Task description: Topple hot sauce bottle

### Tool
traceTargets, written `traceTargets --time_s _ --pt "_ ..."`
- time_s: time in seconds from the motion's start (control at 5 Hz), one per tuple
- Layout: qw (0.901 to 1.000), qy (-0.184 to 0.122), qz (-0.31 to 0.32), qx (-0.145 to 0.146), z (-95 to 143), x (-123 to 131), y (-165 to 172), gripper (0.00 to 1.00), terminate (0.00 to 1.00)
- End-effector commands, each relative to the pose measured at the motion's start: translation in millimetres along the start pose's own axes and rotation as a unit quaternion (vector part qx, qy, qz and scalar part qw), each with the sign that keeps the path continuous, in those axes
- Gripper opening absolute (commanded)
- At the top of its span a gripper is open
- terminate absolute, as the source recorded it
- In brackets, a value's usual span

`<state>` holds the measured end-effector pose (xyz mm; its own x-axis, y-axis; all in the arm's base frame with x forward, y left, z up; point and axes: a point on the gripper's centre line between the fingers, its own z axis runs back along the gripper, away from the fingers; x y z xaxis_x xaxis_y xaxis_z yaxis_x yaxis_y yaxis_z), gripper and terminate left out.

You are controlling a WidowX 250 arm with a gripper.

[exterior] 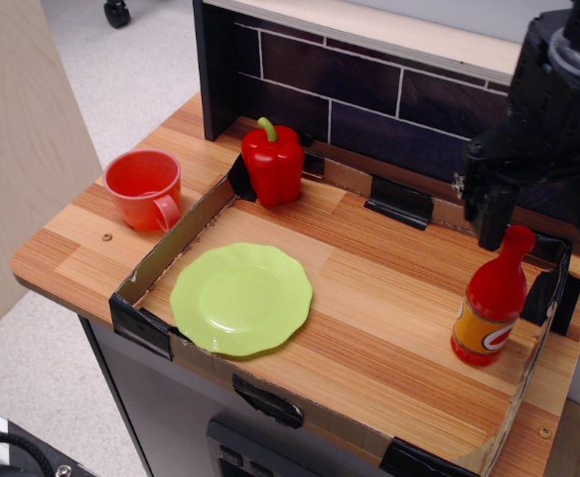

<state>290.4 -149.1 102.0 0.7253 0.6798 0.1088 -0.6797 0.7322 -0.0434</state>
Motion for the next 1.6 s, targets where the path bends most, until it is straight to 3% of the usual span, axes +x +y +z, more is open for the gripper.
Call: traceTargets --time_s 0.0,0.2,0.6,0.8,1.0,1.2,1.4 --pt "0.9997 0.013 0.008 -0.017 4 4 -5 1.0 0.0" --pt "0.9997 0.016 -0.001 -0.021 3 4 -5 0.0 0.0" --pt "0.9998 0.011 -0.005 -0.016 0 7 -2 0.0 0.0" --pt "0.9999 0.005 0.002 -0.012 -2 8 2 1.0 0.0" --pt "0.9997 0.018 0.002 -0.016 5 5 13 0.0 0.0" --pt "0.9961 0.084 0.004 -0.026 11 4 27 0.0 0.0" --pt "0.9819 0.188 -0.01 0.016 8 7 40 0.0 0.0"
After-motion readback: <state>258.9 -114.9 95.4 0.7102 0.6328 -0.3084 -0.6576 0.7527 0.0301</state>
